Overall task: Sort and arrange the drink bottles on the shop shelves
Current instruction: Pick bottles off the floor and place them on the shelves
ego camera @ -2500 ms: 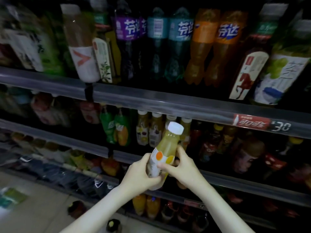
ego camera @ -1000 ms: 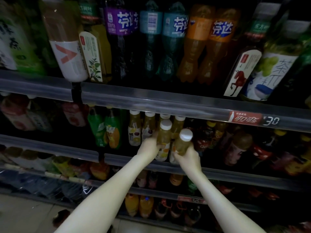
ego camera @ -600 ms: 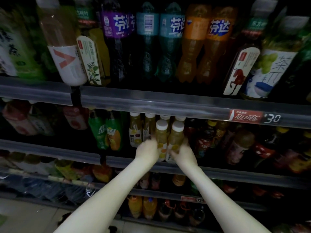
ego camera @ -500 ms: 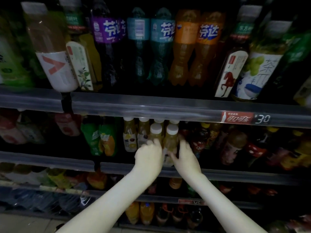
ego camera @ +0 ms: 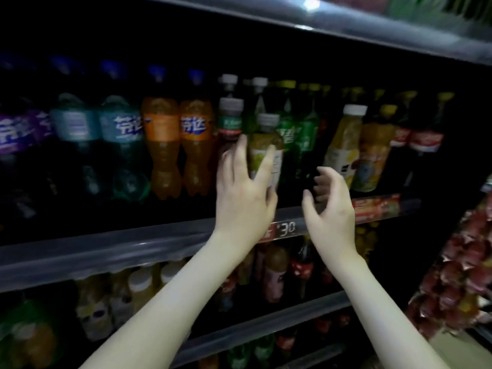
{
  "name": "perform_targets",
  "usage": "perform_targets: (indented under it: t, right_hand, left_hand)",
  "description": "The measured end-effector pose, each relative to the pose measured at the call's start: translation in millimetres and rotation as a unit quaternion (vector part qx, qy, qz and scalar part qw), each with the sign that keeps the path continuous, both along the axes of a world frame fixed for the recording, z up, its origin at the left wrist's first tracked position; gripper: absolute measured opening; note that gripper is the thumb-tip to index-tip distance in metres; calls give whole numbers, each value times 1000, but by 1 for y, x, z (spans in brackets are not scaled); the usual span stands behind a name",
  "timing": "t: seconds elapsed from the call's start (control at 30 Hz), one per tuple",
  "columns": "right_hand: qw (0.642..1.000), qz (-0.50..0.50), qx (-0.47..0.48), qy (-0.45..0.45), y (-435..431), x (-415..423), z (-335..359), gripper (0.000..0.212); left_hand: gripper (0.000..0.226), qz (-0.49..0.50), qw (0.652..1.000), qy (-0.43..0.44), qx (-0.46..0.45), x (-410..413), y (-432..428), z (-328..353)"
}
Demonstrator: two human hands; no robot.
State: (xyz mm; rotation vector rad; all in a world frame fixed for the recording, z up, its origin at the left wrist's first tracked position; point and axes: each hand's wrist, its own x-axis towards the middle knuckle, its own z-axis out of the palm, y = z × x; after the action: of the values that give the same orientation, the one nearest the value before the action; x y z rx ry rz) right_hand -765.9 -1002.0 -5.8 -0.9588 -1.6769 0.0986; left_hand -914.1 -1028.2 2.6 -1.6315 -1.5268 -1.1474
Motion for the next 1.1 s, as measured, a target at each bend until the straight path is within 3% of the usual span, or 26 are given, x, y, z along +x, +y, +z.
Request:
perform_targets:
  t: [0.13, 0.23, 0.3, 0.37, 0.5, 0.67, 0.77, 0.87, 0.93, 1.0, 1.07, 1.1]
  right_hand:
    - [990, -107, -88, 30, 38, 34, 18, 71]
    - [979, -71, -183, 52, 61, 41, 25, 92]
    - [969, -61, -231, 61, 76, 39, 24, 97]
    - [966, -84, -238, 50, 89, 37, 22, 90]
    - [971, -127, -192, 66, 100, 39, 15, 67]
    - [987, -89, -37, 131, 56, 29, 15, 72]
    - [993, -18, 48, 107, 16, 14, 17, 73]
    - [990, 77, 107, 45, -28, -4, 4, 67]
    - [988, 145, 60, 1, -50, -21, -34, 63]
    - [968, 228, -71, -73, -66, -49, -83, 65]
    - [939, 272, -191, -91, -83, -77, -135, 70]
    - [933, 283, -200, -101, -91, -84, -151, 64]
  left_hand:
    - [75, 56, 996, 3, -67, 6, 26, 4]
    - [88, 79, 988, 14, -132, 8, 37, -11]
    - [92, 82, 987, 22, -136, 7, 39, -20]
    - [89, 68, 988, 24, -136, 4, 38, -23]
    - [69, 11, 993, 22, -118, -7, 25, -26]
    - [56, -141, 986, -56, -68, -10, -14, -35]
    - [63, -262, 947, -167, -79, 6, -63, -29]
    - [77, -289, 908, -274, -128, 15, -112, -27]
    - [86, -229, 903, -320, -172, 9, -132, -35]
    - [87, -134, 900, -349, -224, -2, -149, -45]
    - [65, -86, 850, -407, -322, -18, -164, -65]
    - [53, -71, 839, -433, -321, -32, -172, -82]
